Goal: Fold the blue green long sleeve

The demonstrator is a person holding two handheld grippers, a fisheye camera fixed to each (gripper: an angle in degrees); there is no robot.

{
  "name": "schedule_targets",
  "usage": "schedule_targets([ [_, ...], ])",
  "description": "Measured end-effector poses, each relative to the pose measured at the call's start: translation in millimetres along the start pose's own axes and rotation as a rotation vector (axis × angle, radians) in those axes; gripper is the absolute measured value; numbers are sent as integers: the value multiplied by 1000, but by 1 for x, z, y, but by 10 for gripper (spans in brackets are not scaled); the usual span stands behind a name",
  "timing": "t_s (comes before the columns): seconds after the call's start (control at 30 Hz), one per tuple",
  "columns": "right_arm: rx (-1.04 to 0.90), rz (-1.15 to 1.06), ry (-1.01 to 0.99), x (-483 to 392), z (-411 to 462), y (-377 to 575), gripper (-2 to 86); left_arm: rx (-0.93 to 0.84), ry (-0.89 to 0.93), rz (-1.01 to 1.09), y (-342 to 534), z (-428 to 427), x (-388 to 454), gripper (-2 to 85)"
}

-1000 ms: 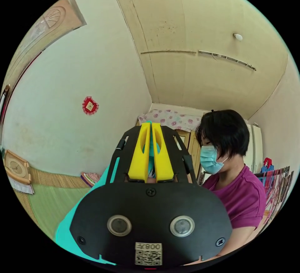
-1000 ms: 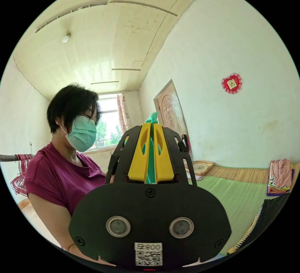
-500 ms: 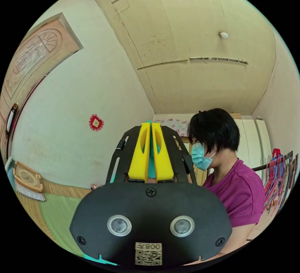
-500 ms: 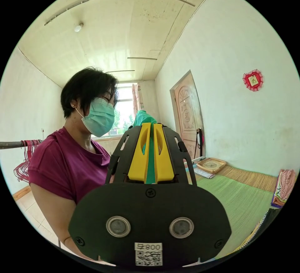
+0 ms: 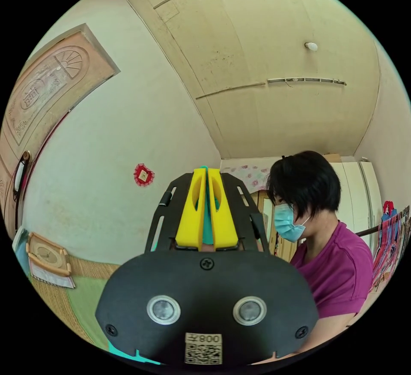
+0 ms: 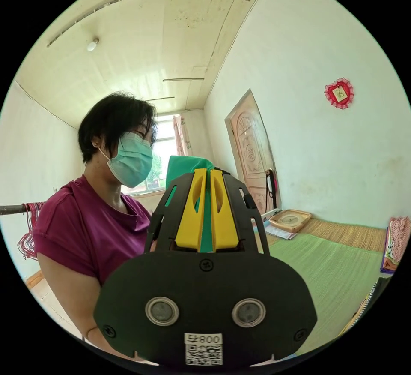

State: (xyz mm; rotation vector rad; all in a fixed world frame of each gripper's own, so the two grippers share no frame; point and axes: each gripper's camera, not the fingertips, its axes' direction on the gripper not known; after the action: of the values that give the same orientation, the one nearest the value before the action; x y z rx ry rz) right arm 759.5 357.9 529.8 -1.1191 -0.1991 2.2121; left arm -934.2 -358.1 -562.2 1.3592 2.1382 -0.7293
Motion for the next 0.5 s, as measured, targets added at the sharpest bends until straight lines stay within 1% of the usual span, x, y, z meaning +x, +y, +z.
schedule_targets([
  [0.07,-13,33,33,35,22,-5,12,-26,-59,8,7,10,-24,6],
  [0.1,-19,46,46,47,29,-7,12,-55,-114,24,12,20,-43,7],
  [0.17,-60,118,108,107,58,-13,14,-118,-214,43,22,39,-78,9],
  [0.2,-75,141,123,126,67,-14,14,-170,-281,40,31,54,-109,11],
  [0.27,-144,249,202,216,104,-13,17,-263,-378,-4,51,81,-168,16],
  [0.3,-173,271,225,240,114,-11,18,-330,-437,-59,70,99,-214,20],
  [0.33,-225,348,280,291,134,-4,19,-402,-481,-143,94,114,-262,28],
  [0.37,-266,424,312,341,151,9,21,-443,-499,-185,108,120,-287,32],
  [0.4,-291,462,338,363,158,16,22,-523,-548,-283,139,128,-335,48],
  [0.43,-314,571,401,406,168,35,25,-585,-580,-382,174,130,-378,60],
  [0.47,-327,651,433,440,177,56,28,-627,-594,-415,192,129,-396,64],
  [0.5,-333,687,451,453,180,67,30,-698,-664,-490,229,123,-429,70],
])
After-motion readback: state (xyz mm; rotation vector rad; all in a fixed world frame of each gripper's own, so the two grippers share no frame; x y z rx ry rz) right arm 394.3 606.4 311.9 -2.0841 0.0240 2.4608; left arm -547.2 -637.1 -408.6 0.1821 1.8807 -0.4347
